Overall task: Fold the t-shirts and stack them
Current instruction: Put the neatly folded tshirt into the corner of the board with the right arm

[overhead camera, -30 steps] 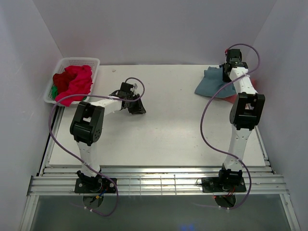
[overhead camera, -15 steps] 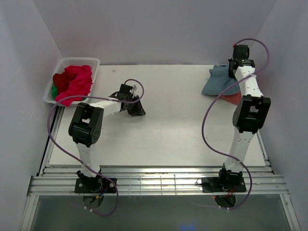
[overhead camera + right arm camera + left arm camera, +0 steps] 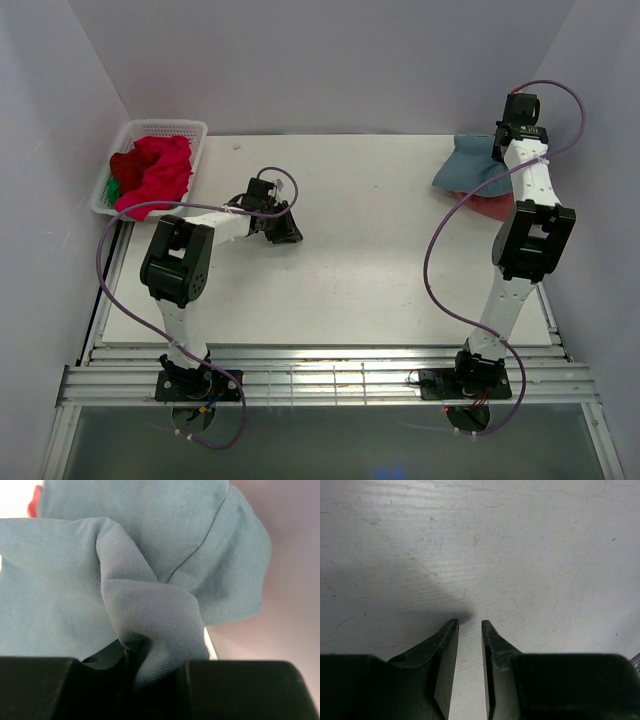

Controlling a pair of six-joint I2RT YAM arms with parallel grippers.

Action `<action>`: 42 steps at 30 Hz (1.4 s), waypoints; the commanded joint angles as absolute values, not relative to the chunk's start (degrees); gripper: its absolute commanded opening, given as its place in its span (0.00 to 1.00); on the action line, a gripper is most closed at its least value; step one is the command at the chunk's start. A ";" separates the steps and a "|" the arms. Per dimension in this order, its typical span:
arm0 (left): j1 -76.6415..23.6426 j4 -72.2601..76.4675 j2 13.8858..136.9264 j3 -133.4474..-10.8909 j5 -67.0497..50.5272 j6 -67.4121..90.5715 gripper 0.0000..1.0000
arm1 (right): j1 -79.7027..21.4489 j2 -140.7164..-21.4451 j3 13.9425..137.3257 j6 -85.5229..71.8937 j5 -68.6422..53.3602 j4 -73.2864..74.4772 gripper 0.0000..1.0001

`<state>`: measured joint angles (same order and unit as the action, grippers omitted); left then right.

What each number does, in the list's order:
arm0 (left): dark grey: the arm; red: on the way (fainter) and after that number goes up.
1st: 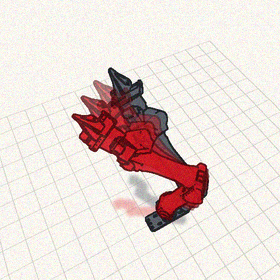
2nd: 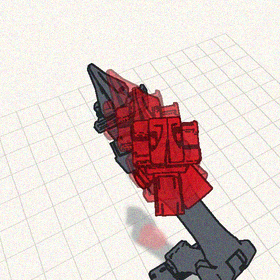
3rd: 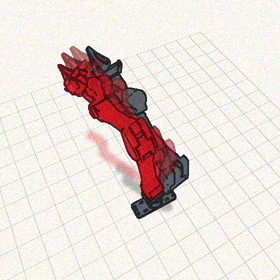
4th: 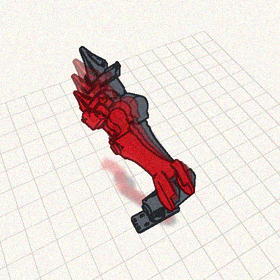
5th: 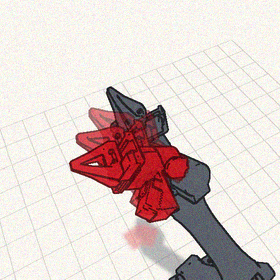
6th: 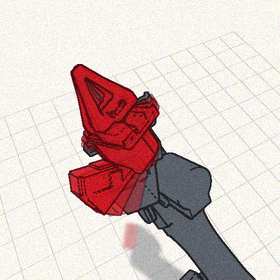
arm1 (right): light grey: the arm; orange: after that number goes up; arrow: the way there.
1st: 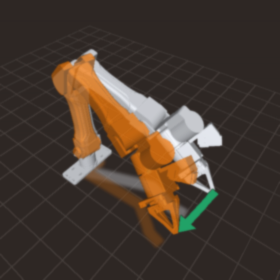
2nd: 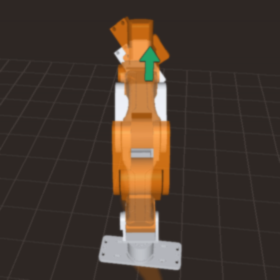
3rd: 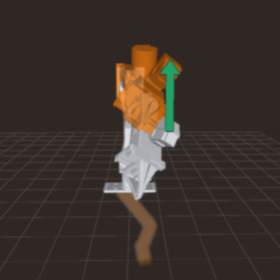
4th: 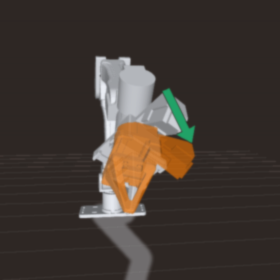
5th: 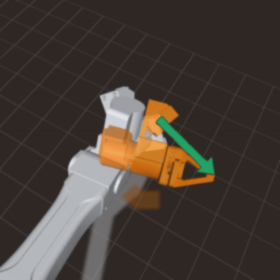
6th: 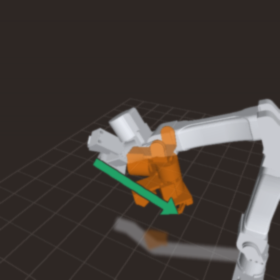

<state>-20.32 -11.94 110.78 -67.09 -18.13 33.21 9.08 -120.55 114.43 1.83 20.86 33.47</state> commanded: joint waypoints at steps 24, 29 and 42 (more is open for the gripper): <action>-20.13 -11.42 105.82 -64.78 -19.25 33.75 0.36 | 12.04 -123.04 109.51 -1.23 27.16 30.50 0.08; -20.13 -11.78 106.17 -65.30 -19.16 33.66 0.36 | 11.95 -126.55 110.04 -2.02 26.90 30.76 0.08; -20.13 -12.22 106.26 -66.44 -18.20 32.79 0.37 | 11.87 -127.90 112.68 -2.90 25.32 32.09 0.23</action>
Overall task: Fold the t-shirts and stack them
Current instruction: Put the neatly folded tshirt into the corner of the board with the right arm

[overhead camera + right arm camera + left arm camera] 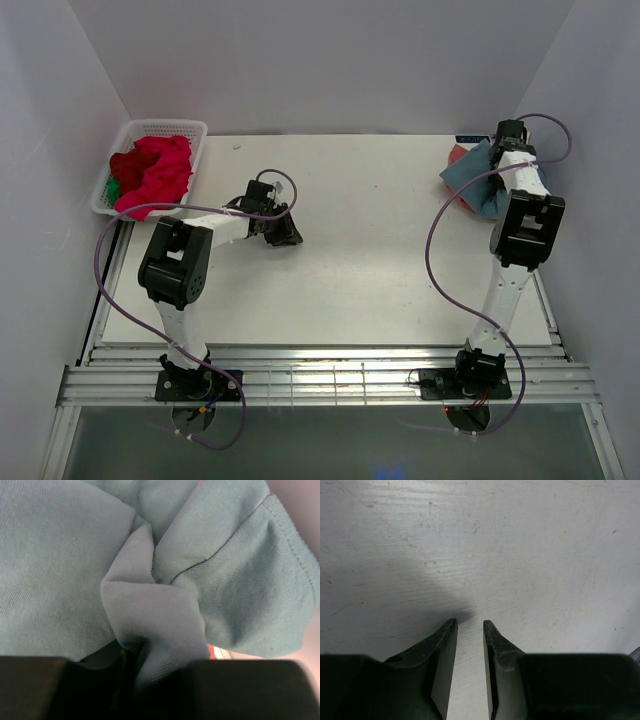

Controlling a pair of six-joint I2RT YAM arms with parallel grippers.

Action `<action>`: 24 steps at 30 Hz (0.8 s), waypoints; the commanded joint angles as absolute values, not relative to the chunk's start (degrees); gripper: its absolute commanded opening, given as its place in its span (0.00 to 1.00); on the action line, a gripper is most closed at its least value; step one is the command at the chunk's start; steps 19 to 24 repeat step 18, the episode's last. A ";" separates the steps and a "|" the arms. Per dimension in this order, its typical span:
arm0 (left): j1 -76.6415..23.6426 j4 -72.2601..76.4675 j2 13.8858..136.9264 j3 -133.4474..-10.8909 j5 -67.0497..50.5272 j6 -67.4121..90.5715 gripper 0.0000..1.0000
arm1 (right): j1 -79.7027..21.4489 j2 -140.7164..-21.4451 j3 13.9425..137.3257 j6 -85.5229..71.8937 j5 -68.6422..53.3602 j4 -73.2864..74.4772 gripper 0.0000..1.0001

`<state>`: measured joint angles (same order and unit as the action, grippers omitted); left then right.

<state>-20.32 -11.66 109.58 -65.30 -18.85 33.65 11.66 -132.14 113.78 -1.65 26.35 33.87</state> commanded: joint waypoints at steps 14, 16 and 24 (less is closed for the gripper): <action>-20.13 -16.26 108.02 -76.64 -10.55 27.42 0.52 | 7.30 -103.81 117.70 -2.11 12.83 33.93 0.90; -20.13 -16.17 107.41 -76.47 -9.41 26.81 0.52 | 6.16 -100.74 114.01 -2.37 10.91 33.14 0.90; -19.78 -16.00 106.26 -76.29 -8.62 25.85 0.52 | 5.37 -98.54 111.72 -3.77 6.88 32.69 0.90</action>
